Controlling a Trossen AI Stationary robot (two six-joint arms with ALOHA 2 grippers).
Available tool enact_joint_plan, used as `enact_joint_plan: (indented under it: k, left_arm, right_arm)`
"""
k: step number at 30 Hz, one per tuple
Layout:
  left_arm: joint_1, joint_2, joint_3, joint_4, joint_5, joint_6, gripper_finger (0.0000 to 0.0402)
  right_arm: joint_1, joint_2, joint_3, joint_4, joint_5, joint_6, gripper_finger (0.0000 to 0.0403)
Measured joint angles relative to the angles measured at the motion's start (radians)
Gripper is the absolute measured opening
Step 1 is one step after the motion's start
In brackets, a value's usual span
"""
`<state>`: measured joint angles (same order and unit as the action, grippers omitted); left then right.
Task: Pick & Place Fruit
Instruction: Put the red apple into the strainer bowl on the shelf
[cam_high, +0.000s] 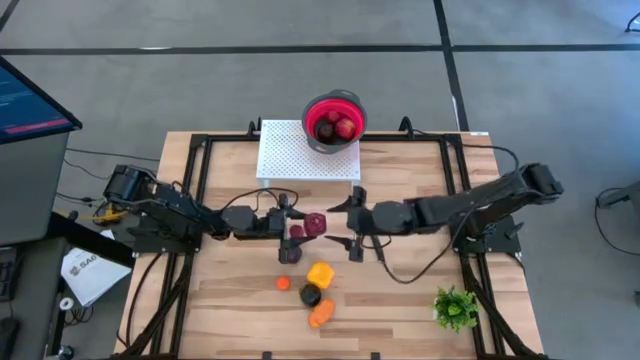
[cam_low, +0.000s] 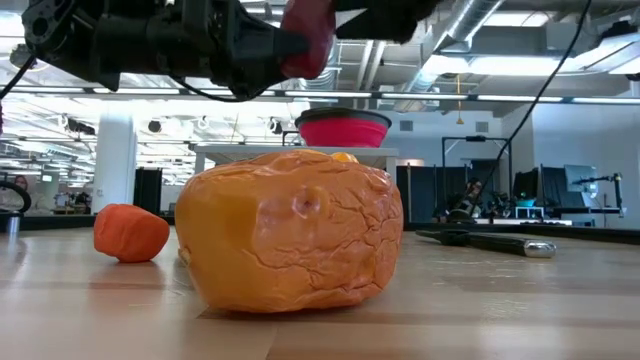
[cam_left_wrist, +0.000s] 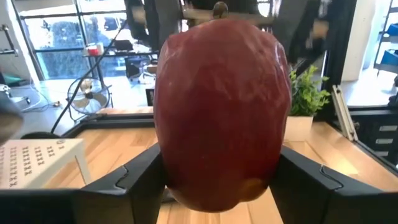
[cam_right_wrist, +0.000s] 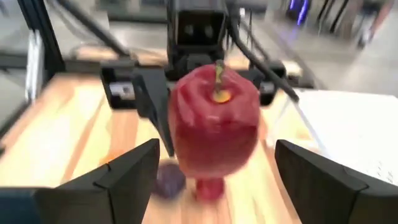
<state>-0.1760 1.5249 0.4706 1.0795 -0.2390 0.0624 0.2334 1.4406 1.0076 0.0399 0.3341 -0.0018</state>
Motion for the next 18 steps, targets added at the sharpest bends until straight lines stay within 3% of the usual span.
enact_joint_plan:
  k: [7,18]
  left_arm:
    - [0.005,0.000,0.000,-0.004,-0.001,0.000,0.0235]
    - [0.005,0.000,-0.001,-0.019,-0.002,0.000,0.0237]
  right_arm:
    - [-0.042,0.102,0.362,-0.528,-0.146,-0.003,0.0312]
    - [-0.100,0.378,0.790,-0.929,-0.258,-0.115,0.0311]
